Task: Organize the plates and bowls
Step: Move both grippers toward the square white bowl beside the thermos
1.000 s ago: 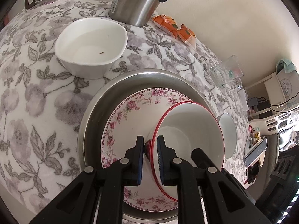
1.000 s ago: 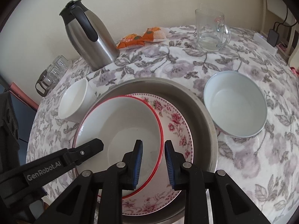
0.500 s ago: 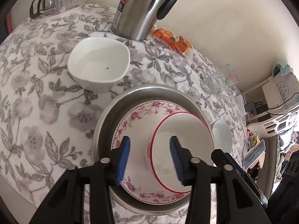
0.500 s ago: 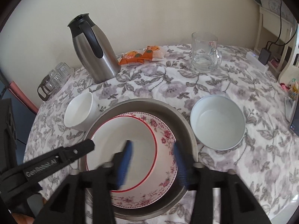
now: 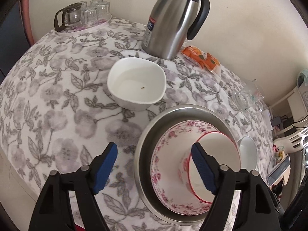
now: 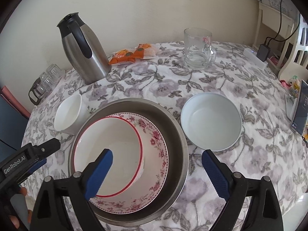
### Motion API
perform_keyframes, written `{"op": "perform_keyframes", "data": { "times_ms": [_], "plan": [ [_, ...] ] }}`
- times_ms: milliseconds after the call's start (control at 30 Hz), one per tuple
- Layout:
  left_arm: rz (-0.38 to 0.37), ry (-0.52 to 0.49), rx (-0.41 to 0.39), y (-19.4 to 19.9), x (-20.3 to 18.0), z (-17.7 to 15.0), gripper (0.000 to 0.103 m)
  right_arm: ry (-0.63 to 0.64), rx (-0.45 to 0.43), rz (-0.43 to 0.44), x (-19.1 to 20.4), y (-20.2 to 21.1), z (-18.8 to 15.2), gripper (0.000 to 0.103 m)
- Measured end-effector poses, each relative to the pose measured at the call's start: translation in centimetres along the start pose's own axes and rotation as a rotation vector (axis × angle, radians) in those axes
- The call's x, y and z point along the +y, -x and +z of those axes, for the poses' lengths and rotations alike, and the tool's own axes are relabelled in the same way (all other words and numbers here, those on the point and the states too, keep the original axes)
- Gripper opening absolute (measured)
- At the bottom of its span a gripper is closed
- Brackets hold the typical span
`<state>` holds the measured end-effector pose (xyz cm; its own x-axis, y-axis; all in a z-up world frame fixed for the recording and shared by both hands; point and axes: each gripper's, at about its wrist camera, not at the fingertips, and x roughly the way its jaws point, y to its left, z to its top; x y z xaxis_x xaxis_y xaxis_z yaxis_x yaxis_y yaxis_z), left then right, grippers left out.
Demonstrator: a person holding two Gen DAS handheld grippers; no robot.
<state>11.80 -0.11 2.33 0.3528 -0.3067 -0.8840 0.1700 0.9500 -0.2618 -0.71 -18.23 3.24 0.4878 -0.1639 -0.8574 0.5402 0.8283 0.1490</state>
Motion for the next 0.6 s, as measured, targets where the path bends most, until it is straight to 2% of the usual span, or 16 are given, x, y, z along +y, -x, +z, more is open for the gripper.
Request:
{"op": "perform_keyframes", "data": {
  "times_ms": [100, 233, 267, 300, 433, 600],
  "plan": [
    [0.028, 0.000, -0.009, 0.0, 0.3, 0.0, 0.081, 0.006, 0.006, -0.005, 0.1, -0.2, -0.1, 0.103],
    [0.059, -0.001, -0.030, 0.0, 0.6, 0.1, 0.081, 0.009, 0.006, -0.012, 0.1, -0.2, -0.1, 0.103],
    [0.070, -0.002, -0.037, 0.1, 0.6, 0.1, 0.090, 0.009, 0.005, -0.015, 0.1, -0.2, -0.1, 0.103],
    [0.086, -0.004, -0.042, 0.1, 0.7, 0.1, 0.103, 0.011, 0.002, -0.017, 0.1, -0.2, -0.1, 0.103],
    [0.148, -0.014, -0.078, 0.4, 1.2, 0.3, 0.103, 0.026, -0.014, -0.026, 0.3, 0.1, -0.1, 0.103],
    [0.162, 0.010, -0.114, 1.2, 2.4, 0.7, 0.103, 0.051, -0.035, -0.015, 1.4, 0.5, 0.0, 0.103]
  ]
}}
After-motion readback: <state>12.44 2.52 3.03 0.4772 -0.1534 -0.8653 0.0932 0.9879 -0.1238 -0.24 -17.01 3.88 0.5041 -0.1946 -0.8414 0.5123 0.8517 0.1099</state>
